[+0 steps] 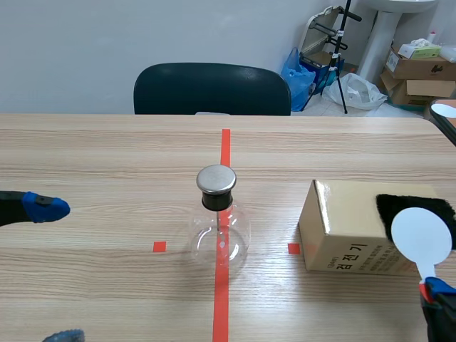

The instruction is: Do the electroscope experiment

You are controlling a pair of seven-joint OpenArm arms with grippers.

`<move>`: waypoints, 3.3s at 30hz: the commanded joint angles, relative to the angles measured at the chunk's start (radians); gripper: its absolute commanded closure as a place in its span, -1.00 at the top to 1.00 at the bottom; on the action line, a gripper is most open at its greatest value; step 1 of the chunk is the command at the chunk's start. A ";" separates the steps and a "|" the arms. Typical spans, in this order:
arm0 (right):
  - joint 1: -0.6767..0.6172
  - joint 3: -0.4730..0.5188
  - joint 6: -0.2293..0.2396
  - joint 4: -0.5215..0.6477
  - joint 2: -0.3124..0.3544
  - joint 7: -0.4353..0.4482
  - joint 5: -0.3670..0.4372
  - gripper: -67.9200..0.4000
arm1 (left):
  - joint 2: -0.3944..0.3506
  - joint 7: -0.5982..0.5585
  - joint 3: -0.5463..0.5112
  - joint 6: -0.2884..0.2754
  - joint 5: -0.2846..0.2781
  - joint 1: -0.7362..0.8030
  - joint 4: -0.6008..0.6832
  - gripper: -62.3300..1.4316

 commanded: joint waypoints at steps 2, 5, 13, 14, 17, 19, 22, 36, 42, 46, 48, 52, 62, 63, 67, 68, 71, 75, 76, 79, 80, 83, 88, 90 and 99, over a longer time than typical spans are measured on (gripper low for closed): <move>-0.005 0.008 -0.047 0.002 0.011 -0.078 0.014 -0.96 | 0.002 -0.015 -0.005 -0.001 -0.010 0.000 0.006 1.00; -0.004 0.008 -0.047 0.002 0.011 -0.004 0.008 -0.96 | 0.002 -0.015 -0.005 -0.001 -0.010 0.000 0.006 1.00; -0.004 0.008 -0.047 0.002 0.014 0.013 0.008 -0.96 | 0.002 -0.015 -0.005 -0.001 -0.010 0.000 0.006 1.00; -0.004 0.008 -0.047 0.002 0.014 0.013 0.008 -0.96 | 0.002 -0.015 -0.005 -0.001 -0.010 0.000 0.006 1.00; -0.004 0.008 -0.047 0.002 0.014 0.014 0.008 -0.96 | 0.002 -0.015 -0.005 -0.001 -0.010 0.000 0.006 1.00; -0.004 0.008 -0.047 0.002 0.014 0.014 0.008 -0.96 | 0.002 -0.015 -0.005 -0.001 -0.010 0.000 0.006 1.00; -0.004 0.008 -0.047 0.011 0.014 0.013 0.005 -0.96 | 0.002 -0.015 -0.005 -0.001 -0.010 0.000 0.006 1.00; -0.046 -0.145 -0.047 0.228 0.053 -0.209 -0.076 -0.96 | 0.003 0.011 -0.004 -0.001 0.004 -0.007 0.006 1.00; -0.046 -0.291 -0.047 0.315 0.114 -0.384 -0.142 -0.96 | 0.008 0.261 0.083 -0.001 0.005 -0.174 -0.054 -0.40; -0.046 -0.382 -0.047 0.353 0.156 -0.471 -0.193 -0.96 | 0.014 0.348 0.206 -0.001 0.005 -0.341 -0.177 -0.89; -0.043 -0.431 -0.047 0.357 0.177 -0.518 -0.220 -0.96 | 0.031 0.346 0.261 -0.001 0.005 -0.425 -0.260 -0.89; -0.028 -0.533 -0.047 0.357 0.225 -0.628 -0.249 -0.96 | 0.079 0.339 0.351 -0.001 0.005 -0.578 -0.430 -0.89; 0.055 -0.783 -0.047 0.356 0.322 -0.889 -0.249 -0.96 | 0.177 0.261 0.503 -0.001 0.087 -0.799 -0.669 -0.86; 0.064 -0.801 -0.047 0.356 0.328 -0.901 -0.249 -0.96 | 0.183 0.257 0.512 -0.001 0.087 -0.808 -0.680 -0.86; 0.097 -0.854 -0.032 0.355 0.336 -0.929 -0.249 -0.96 | 0.196 0.255 0.528 -0.001 0.087 -0.823 -0.696 -0.86; 0.106 -0.865 -0.032 0.355 0.336 -0.930 -0.249 -0.96 | 0.198 0.255 0.528 -0.001 0.087 -0.823 -0.696 -0.86; 0.126 -0.900 0.010 0.355 0.344 -0.942 -0.249 -0.96 | 0.206 0.256 0.528 -0.001 0.087 -0.823 -0.696 -0.86; 0.140 -0.929 0.050 0.354 0.347 -0.956 -0.249 -0.96 | 0.213 0.256 0.528 -0.001 0.086 -0.826 -0.696 -0.86; 0.140 -0.933 0.050 0.354 0.347 -0.956 -0.249 -0.96 | 0.214 0.261 0.528 -0.001 0.086 -0.826 -0.697 -0.86; 0.140 -0.946 0.082 0.354 0.347 -0.959 -0.249 -0.96 | 0.219 0.277 0.528 0.019 0.086 -0.832 -0.699 -0.86; 0.140 -0.949 0.092 0.354 0.347 -0.960 -0.249 -0.96 | 0.221 0.278 0.528 0.024 0.086 -0.832 -0.701 -0.86; 0.140 -0.956 0.095 0.354 0.347 -0.960 -0.249 -0.96 | 0.221 0.278 0.528 0.031 0.086 -0.832 -0.702 -0.86; 0.139 -0.961 0.127 0.354 0.347 -0.959 -0.249 -0.96 | 0.221 0.278 0.528 0.031 0.086 -0.832 -0.702 -0.86; 0.139 -0.961 0.140 0.354 0.347 -0.960 -0.249 -0.96 | 0.221 0.278 0.528 0.031 0.086 -0.832 -0.702 -0.86; 0.139 -0.961 0.140 0.354 0.347 -0.960 -0.249 -0.96 | 0.221 0.278 0.528 0.031 0.086 -0.832 -0.702 -0.86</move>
